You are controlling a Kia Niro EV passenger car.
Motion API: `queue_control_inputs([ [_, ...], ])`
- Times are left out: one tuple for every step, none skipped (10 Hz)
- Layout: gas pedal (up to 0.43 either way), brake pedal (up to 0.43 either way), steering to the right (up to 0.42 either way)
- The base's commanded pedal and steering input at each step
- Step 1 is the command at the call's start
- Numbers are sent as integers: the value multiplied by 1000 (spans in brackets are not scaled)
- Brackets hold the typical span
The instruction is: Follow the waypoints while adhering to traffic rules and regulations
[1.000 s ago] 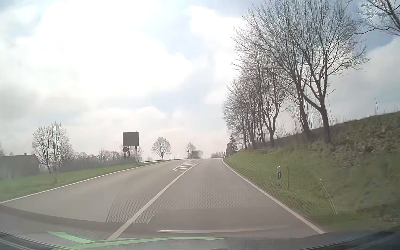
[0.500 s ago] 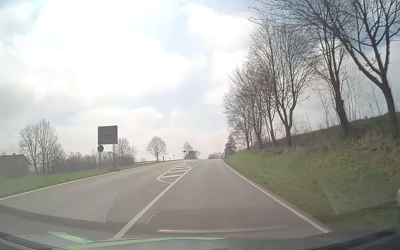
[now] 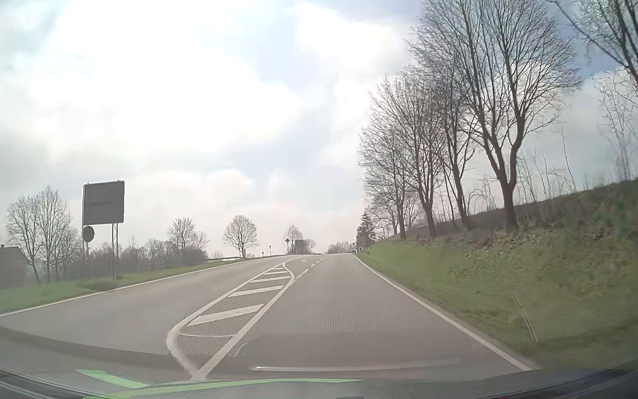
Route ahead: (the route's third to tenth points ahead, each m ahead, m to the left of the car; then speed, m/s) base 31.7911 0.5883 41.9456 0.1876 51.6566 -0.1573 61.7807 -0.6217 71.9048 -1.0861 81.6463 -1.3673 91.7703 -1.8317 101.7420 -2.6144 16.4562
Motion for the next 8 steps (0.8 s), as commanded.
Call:
queue_control_inputs([
  [449,0,-3],
  [441,0,-5],
  [429,0,-5],
  [409,0,-5],
  [398,0,-6],
  [390,0,-6],
  [378,0,-5],
  [370,0,-5],
])
